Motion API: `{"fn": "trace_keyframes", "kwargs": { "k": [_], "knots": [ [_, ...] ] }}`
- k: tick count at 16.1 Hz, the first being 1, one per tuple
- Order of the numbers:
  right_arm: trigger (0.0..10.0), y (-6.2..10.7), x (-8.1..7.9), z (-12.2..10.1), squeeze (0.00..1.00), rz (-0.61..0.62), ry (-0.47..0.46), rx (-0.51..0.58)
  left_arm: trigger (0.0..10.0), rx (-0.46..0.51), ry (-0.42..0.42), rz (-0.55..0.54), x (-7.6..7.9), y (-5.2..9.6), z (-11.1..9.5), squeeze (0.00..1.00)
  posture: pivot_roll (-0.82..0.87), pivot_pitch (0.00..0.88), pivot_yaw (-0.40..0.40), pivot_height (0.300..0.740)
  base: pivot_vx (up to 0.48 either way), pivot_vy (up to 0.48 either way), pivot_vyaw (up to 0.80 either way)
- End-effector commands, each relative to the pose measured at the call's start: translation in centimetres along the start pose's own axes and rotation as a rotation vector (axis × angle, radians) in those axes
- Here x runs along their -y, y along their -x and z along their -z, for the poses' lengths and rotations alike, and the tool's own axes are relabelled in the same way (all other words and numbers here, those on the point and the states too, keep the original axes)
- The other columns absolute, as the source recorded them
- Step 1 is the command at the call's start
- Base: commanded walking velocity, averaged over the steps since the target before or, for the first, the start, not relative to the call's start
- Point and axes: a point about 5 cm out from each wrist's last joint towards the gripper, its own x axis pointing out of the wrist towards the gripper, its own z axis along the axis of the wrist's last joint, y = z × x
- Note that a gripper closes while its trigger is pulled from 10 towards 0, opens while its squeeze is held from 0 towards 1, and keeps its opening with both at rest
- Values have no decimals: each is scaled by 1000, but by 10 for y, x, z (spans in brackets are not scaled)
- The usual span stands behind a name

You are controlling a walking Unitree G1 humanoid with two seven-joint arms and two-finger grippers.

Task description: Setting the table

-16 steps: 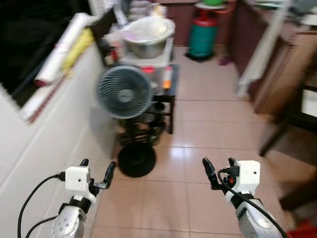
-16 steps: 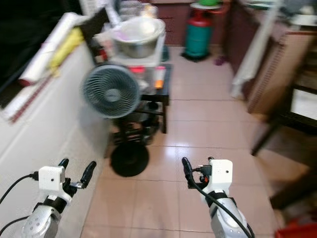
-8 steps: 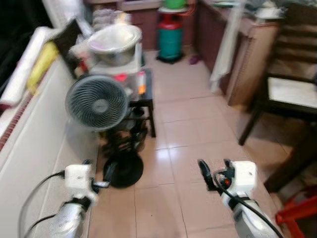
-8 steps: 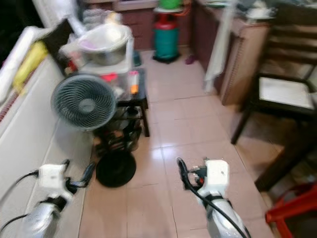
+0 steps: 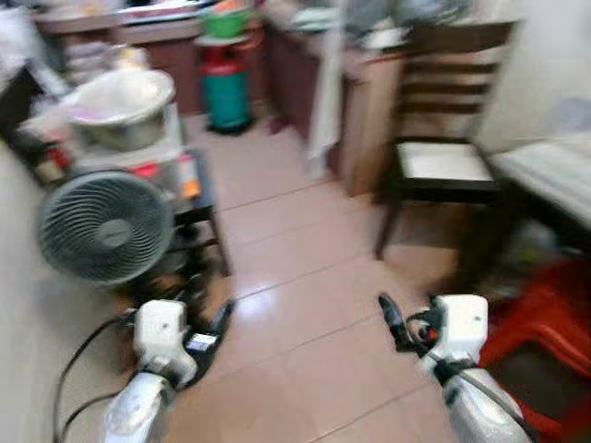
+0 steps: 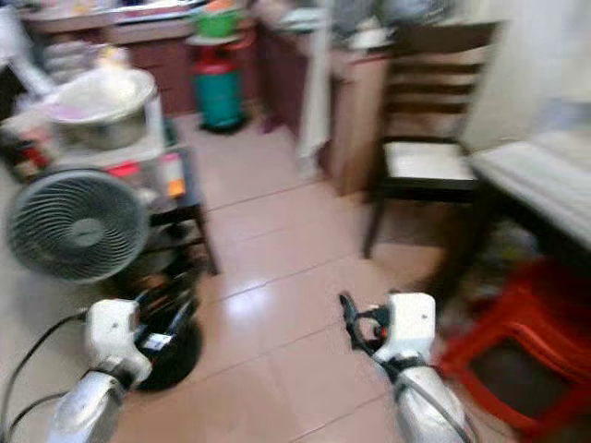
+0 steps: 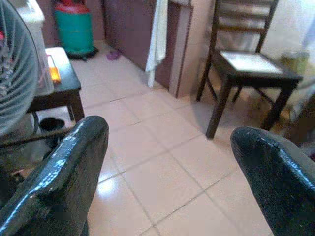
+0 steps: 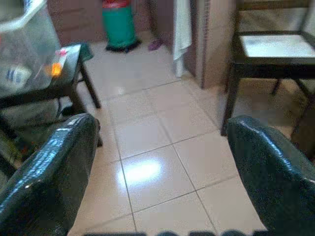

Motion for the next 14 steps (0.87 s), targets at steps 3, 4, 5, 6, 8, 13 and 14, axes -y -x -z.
{"fn": "trace_keyframes", "kwargs": {
  "k": [3,4,5,6,8,13,14],
  "knots": [
    [10000,0,3,-2,0,5,7,-6,10000,25,2,0,3,-5,-8,0,-3,0,65,740,0,0,-800],
    [10000,0,3,-2,0,3,8,-6,10000,25,4,2,4,-6,-8,0,-5,0,65,740,0,0,-800],
    [10000,0,3,-3,0,3,8,-6,10000,26,5,3,5,-7,-9,0,-5,0,65,740,0,0,-800],
    [10000,1,4,-3,0,4,10,-6,10000,27,6,5,6,-8,-10,0,-9,0,65,740,0,0,-800],
    [10000,3,5,-4,0,9,17,-3,10000,29,9,11,9,-11,-11,0,-19,0,63,740,0,0,-800],
    [10000,6,7,-16,0,16,54,53,10000,35,16,-7,12,-15,-15,0,-29,0,54,740,0,0,-640],
    [10000,6,7,-16,0,14,56,54,10000,33,11,-19,10,-16,-15,0,-27,0,53,740,0,0,0]
  ]
}}
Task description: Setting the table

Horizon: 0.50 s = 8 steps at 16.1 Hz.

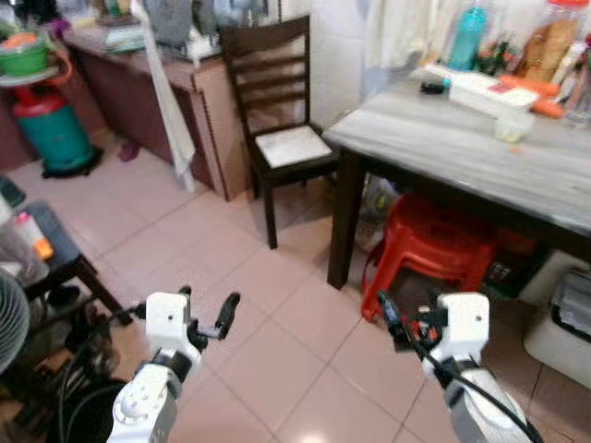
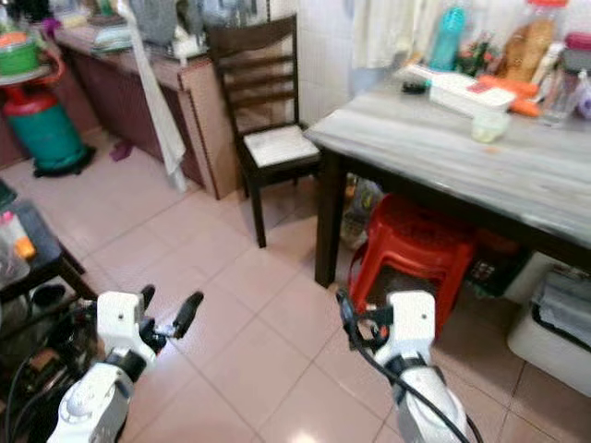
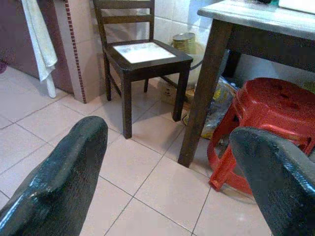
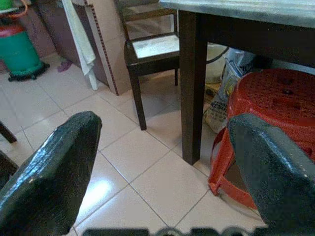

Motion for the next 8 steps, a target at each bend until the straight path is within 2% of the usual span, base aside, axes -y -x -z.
{"fn": "trace_keyframes", "kwargs": {
  "k": [1,3,4,8],
  "knots": [
    [10000,-1,-2,-5,0,-3,0,24,10000,-6,-14,-45,-8,2,-1,0,-26,0,52,740,0,0,0],
    [10000,-3,-3,-6,0,-1,-5,21,10000,-13,-11,-89,-13,-2,-4,0,-20,0,51,740,0,0,0],
    [10000,-4,-3,-5,0,-2,-10,10,10000,-5,-13,-62,-12,-3,-6,0,-18,0,49,740,0,0,-431],
    [10000,-4,-4,-4,0,-9,-3,7,10000,7,-3,-19,-7,-4,-8,0,-20,0,49,740,0,0,-800]
  ]
}}
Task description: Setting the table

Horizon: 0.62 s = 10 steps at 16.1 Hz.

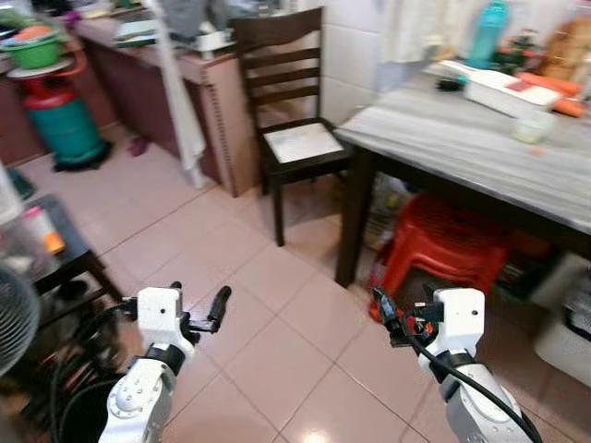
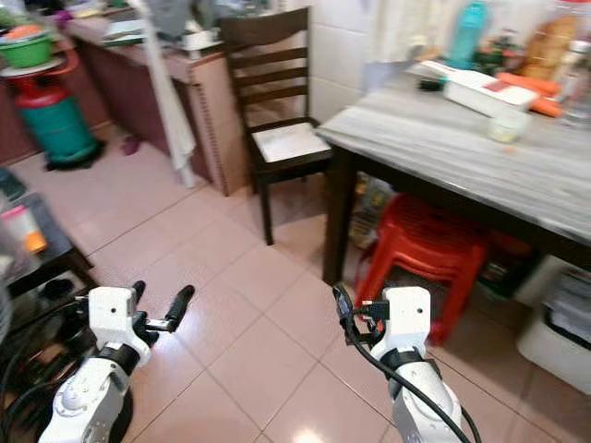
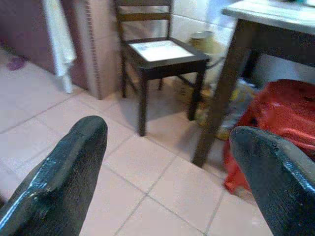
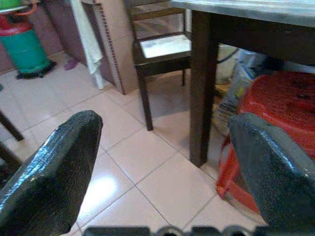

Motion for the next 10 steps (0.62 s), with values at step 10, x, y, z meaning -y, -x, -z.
{"fn": "trace_keyframes", "kwargs": {
  "k": [10],
  "knots": [
    [10000,1,-1,1,0,9,-17,-5,10000,-6,-3,52,1,-1,-2,0,-25,0,64,740,333,0,-800]
  ]
}}
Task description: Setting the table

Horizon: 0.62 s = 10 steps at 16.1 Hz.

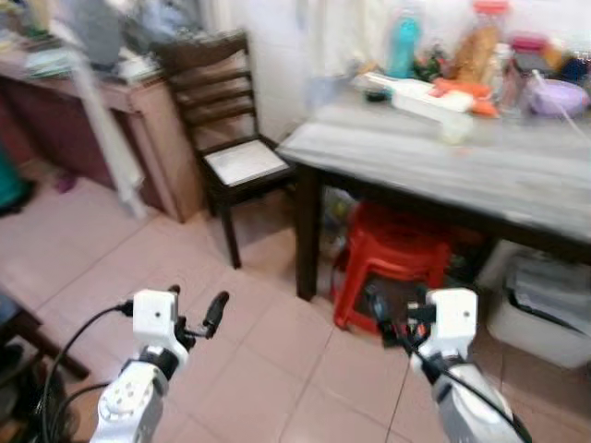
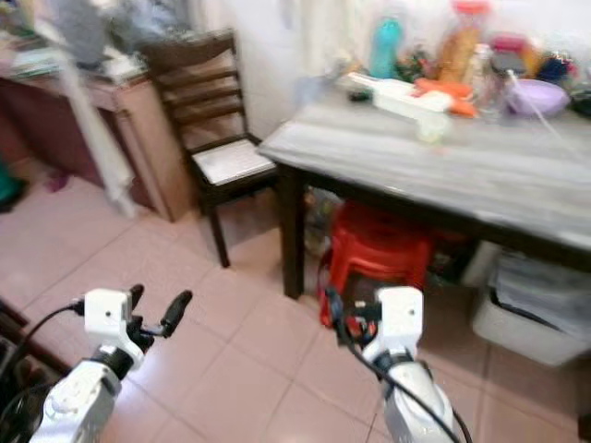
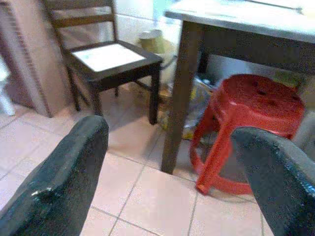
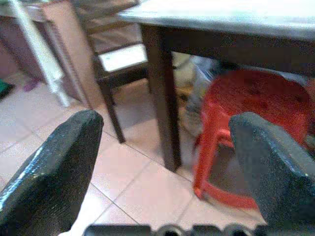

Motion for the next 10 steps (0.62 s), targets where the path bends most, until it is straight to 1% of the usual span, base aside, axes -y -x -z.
{"fn": "trace_keyframes", "kwargs": {
  "k": [1,4,6,7,10],
  "knots": [
    [10000,0,7,-3,0,23,6,7,10000,15,2,29,7,-6,-5,0,-24,0,65,740,330,0,-800],
    [10000,-1,6,-3,0,24,3,5,10000,4,-4,19,6,-6,-3,0,-22,0,63,740,293,0,-800],
    [10000,-1,7,-3,0,26,-5,7,10000,4,-13,-32,3,-7,-4,0,-22,0,63,740,0,0,-688],
    [10000,-1,7,-3,0,26,-11,8,10000,15,-7,-38,3,-8,-5,0,-21,0,60,740,0,0,0],
    [10000,-2,15,-2,0,92,25,-3,10000,10,-16,-64,2,-9,-5,0,-20,0,60,740,0,0,0]
  ]
}}
